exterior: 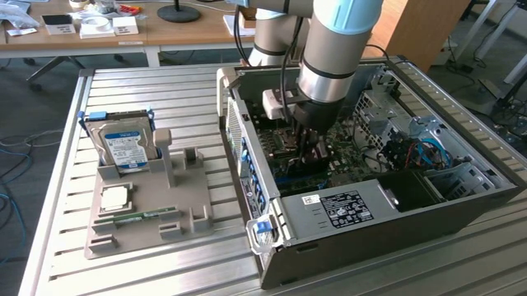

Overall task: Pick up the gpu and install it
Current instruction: 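Insert the gpu into the slot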

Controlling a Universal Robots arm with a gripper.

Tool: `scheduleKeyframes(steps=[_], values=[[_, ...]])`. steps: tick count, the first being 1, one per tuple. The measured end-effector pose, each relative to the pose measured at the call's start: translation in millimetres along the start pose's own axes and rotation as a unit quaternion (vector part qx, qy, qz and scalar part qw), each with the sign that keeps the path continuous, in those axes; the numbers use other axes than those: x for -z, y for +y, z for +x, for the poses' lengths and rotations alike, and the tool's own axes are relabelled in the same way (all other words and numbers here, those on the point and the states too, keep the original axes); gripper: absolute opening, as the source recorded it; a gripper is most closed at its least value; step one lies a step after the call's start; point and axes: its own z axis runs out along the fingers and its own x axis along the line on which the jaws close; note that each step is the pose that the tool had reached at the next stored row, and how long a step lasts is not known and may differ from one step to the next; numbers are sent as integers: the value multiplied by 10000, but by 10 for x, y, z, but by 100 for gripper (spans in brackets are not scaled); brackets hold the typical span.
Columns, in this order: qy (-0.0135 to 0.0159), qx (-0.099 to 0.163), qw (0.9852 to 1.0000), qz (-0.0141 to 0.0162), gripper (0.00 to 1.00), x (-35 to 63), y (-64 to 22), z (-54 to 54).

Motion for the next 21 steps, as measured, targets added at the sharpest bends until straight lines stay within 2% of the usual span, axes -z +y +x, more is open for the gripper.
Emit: scheduleKeyframes(steps=[21], values=[[-2,2,10000,1,26,-39,5,6]])
